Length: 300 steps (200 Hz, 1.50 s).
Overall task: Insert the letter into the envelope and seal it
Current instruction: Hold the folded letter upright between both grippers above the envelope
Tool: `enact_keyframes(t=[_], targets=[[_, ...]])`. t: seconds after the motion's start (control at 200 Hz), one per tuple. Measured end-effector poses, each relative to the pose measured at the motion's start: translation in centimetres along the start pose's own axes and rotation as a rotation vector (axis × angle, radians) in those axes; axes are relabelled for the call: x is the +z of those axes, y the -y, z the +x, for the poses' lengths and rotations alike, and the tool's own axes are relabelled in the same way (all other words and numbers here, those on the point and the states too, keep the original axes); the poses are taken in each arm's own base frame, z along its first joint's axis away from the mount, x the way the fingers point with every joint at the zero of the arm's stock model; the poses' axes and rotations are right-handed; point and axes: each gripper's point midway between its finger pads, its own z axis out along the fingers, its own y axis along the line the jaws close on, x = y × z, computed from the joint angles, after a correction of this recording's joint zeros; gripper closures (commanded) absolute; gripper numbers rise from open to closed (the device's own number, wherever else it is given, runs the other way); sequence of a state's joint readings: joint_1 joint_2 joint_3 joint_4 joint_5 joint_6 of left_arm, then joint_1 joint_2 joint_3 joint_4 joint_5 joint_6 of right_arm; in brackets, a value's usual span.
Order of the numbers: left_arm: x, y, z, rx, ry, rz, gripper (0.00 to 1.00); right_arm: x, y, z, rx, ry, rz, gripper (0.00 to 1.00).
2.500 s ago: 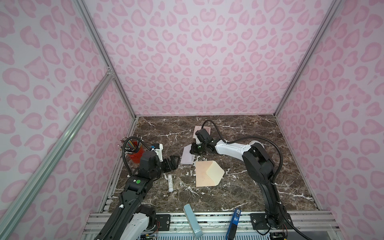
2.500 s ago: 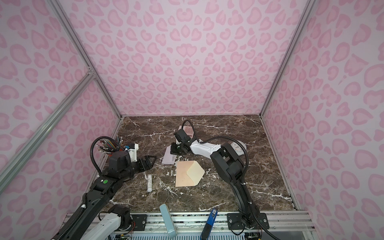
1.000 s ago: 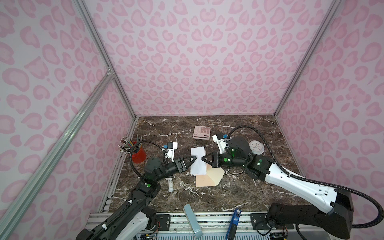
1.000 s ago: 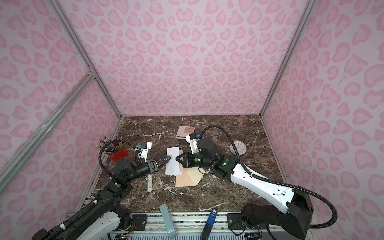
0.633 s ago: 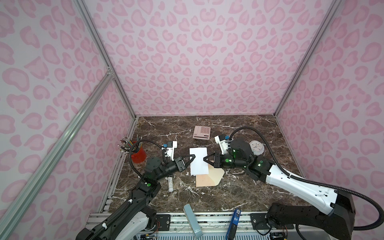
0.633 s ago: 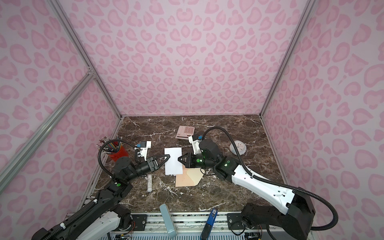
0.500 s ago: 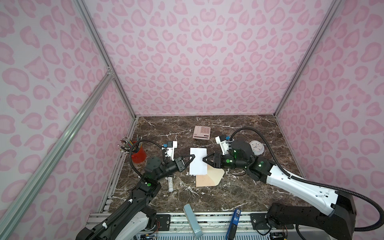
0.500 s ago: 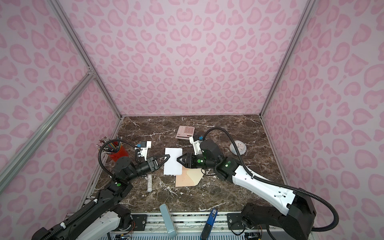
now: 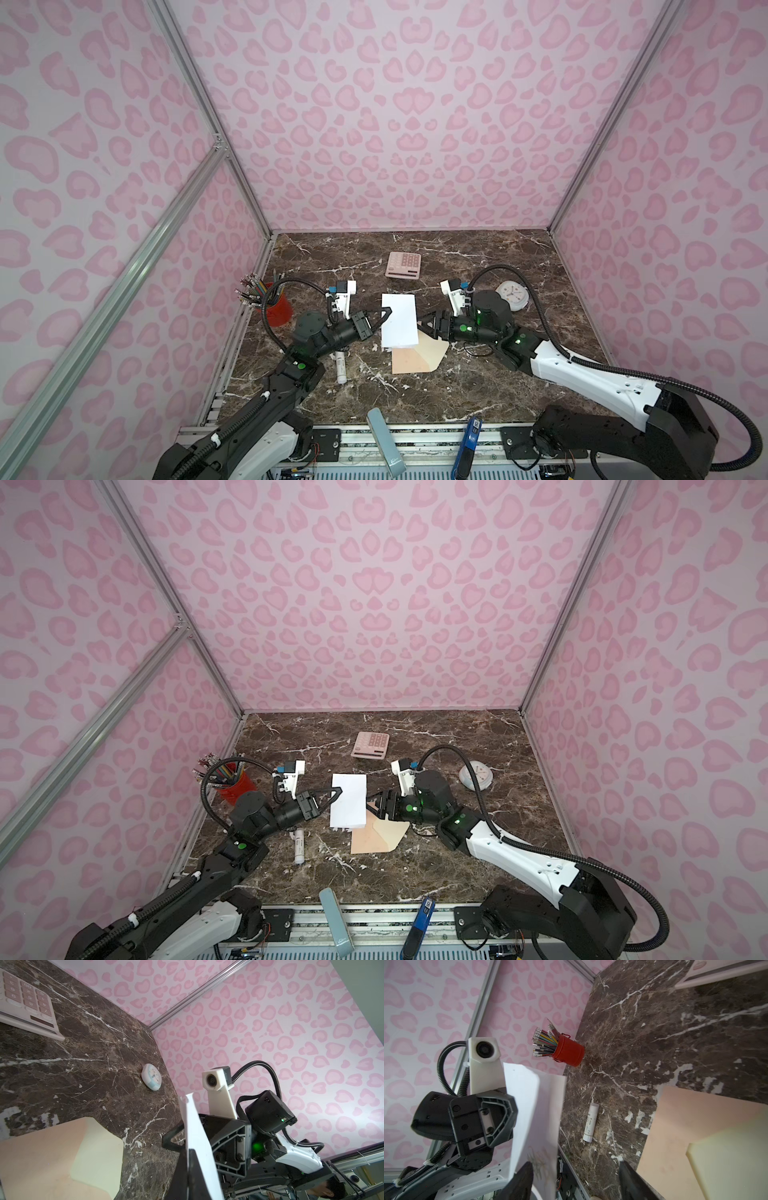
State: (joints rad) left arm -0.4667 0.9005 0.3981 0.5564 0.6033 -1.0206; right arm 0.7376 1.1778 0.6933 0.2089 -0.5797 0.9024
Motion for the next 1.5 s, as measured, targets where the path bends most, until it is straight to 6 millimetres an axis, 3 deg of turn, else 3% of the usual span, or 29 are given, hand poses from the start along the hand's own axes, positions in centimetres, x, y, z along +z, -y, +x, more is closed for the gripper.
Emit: enact_keyframes(t=[0.265, 0.525, 0.735, 1.05, 1.5], targets=[[0.2, -0.1, 0.0, -0.005, -0.001, 0.002, 0.96, -1.5, -1.6, -1.3, -0.044, 0.050, -0.053, 0.32], [0.5, -0.6, 0.0, -0.014, -0.006, -0.008, 0.96, -3.3, 0.2, -2.3, -0.015, 0.119, -0.004, 0.26], [1.0, -0.5, -0.1, -0.023, -0.012, 0.002, 0.96, -1.4, 0.6, -1.1, 0.013, 0.050, -0.014, 0.25], [1.5, 0.4, -0.5, -0.015, -0.013, 0.030, 0.96, 2.0, -2.1, 1.1, -0.015, -0.068, -0.115, 0.32], [1.9, 0.6, -0.4, -0.026, -0.018, 0.052, 0.96, 2.0, -3.4, 1.1, -0.028, -0.074, -0.175, 0.53]])
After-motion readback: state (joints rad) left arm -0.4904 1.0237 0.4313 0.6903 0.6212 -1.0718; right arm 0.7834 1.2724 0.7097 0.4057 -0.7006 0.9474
